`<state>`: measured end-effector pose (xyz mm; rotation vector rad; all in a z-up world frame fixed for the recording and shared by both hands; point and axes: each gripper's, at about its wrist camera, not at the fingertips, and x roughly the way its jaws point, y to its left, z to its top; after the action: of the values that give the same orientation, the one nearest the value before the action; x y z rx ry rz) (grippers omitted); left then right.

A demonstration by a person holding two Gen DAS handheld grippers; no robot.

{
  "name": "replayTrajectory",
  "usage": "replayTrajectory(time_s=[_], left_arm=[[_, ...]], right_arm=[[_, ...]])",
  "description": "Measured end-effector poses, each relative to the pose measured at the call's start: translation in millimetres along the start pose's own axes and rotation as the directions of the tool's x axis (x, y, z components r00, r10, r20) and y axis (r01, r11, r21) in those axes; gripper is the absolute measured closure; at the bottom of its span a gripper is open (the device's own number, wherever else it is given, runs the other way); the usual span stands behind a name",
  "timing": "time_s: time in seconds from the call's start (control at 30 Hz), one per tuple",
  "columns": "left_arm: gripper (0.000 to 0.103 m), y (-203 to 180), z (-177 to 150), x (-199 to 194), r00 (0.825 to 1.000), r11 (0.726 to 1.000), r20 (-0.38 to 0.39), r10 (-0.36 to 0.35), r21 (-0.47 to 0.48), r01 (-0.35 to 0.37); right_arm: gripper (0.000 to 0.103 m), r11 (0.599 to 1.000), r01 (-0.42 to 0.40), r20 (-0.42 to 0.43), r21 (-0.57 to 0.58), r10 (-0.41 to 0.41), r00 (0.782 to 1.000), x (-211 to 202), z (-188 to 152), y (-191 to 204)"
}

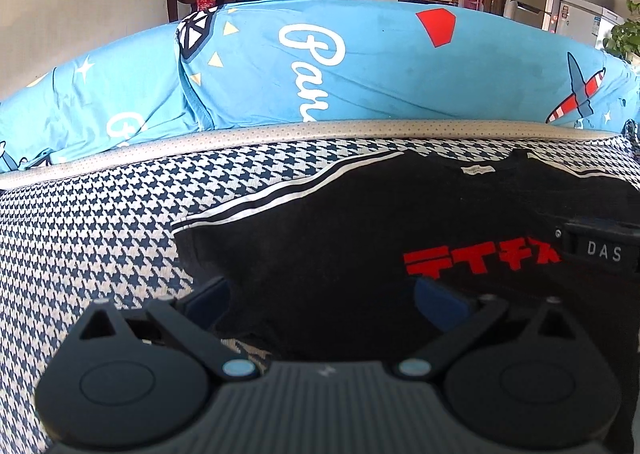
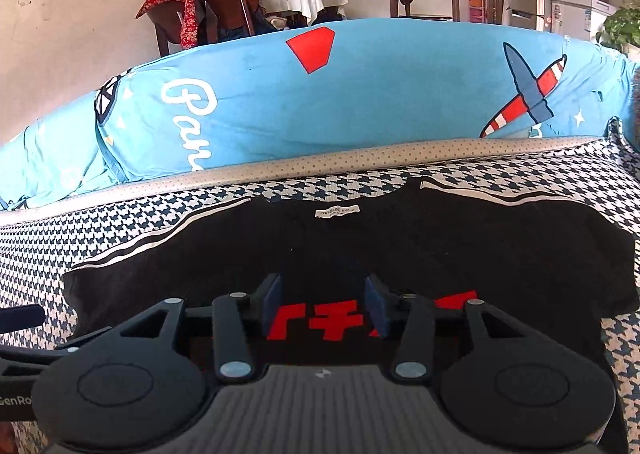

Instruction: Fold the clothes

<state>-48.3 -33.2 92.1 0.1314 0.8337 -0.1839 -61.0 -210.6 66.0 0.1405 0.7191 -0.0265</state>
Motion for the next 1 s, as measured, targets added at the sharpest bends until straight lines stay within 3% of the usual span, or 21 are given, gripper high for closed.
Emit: replayTrajectory(time_s=[0.33,1.0], left_arm=[[0.0,-13,-4,-12,1.0,1.0,0.004,0.007,0.01,-0.007],[0.0,-57,-19,-15,0.999,0.998,-0.032,-0.01,0.061,0.012]], right_arm=[[0.05,0.998,0.005,0.003,-0.055,-0.005,1.0,-13,-5,-1],[0.049,0.995,0.044,-0.022,-0.086,-0.046,0.999,-23,-11,-33]])
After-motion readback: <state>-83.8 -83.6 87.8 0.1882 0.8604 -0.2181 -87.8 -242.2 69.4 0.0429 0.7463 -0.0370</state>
